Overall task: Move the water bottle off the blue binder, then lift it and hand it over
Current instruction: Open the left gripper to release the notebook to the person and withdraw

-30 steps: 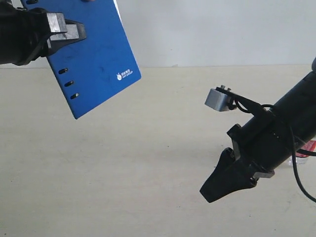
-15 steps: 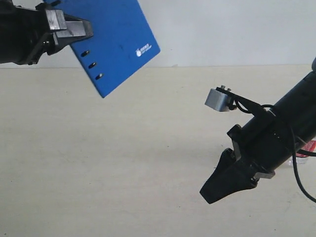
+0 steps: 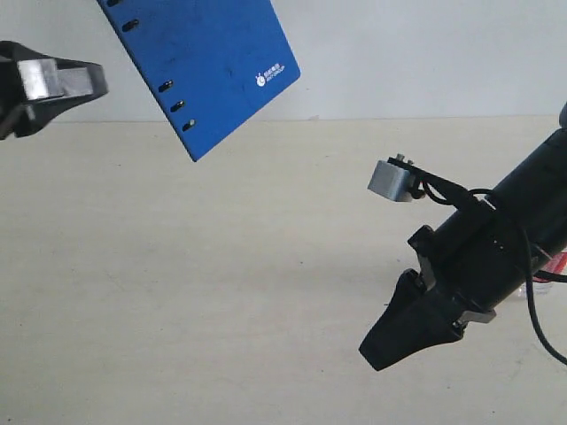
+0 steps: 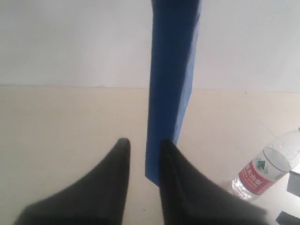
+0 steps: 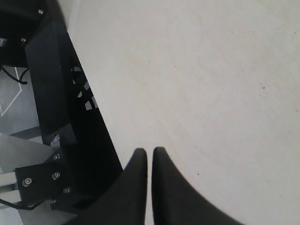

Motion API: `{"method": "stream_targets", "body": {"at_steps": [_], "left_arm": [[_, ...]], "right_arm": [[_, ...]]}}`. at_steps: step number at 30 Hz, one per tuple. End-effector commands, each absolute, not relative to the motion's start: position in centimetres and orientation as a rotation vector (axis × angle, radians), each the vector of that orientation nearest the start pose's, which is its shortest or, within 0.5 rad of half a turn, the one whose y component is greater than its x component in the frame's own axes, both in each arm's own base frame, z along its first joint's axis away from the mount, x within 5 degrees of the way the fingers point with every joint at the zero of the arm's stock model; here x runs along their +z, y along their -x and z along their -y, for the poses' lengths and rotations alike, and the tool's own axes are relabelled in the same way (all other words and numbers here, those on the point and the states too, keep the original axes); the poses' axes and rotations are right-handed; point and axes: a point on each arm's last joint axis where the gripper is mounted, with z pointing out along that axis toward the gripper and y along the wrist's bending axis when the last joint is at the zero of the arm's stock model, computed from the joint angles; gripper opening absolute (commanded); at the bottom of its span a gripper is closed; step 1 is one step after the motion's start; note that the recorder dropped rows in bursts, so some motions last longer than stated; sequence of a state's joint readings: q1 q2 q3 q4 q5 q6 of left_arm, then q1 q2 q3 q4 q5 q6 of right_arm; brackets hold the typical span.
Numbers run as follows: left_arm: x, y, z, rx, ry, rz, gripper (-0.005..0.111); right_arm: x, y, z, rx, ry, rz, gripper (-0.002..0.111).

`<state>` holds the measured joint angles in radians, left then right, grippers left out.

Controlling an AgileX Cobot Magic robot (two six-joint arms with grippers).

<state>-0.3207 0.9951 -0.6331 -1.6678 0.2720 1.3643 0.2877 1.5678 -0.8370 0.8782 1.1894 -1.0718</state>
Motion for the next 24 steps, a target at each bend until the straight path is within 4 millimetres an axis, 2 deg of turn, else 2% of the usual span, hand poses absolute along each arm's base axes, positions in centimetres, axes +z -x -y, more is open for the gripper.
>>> {"method": "stream_targets", "body": {"at_steps": [1,6,11,16,20,22,24], "left_arm": [[31.7,-15.9,7.9,-0.656,-0.255,-1.761,0.005],[30.5,-13.8,6.9,-0.634,-0.234,-1.741,0.004],[29.2,-12.8,5.7,-0.522,-0.210,-1.737,0.004],[28.1,-13.3,4.2,-0.298,-0.165,-1.772,0.004],[27.5,-14.2,2.9,-0.103,-0.091,-1.812,0.004],[27.0,-14.7,3.2,-0.071,-0.150,-1.834,0.004],[26.5,-15.0,4.5,-0.143,-0.303,-1.853,0.004]], "right_arm": [[21.3,-21.6,-13.2,1.196,1.243,-2.533,0.000],[23.1,-21.4,-13.0,1.081,1.216,-2.448,0.000],[27.9,-19.5,-12.2,0.917,1.164,-2.257,0.000],[32.0,-16.2,-10.8,0.789,1.070,-2.144,0.000],[33.4,-14.0,-9.5,0.678,1.034,-2.135,0.000],[33.8,-13.1,-9.0,0.638,1.030,-2.134,0.000],[34.1,-12.6,-8.8,0.621,1.036,-2.124,0.000]]}}
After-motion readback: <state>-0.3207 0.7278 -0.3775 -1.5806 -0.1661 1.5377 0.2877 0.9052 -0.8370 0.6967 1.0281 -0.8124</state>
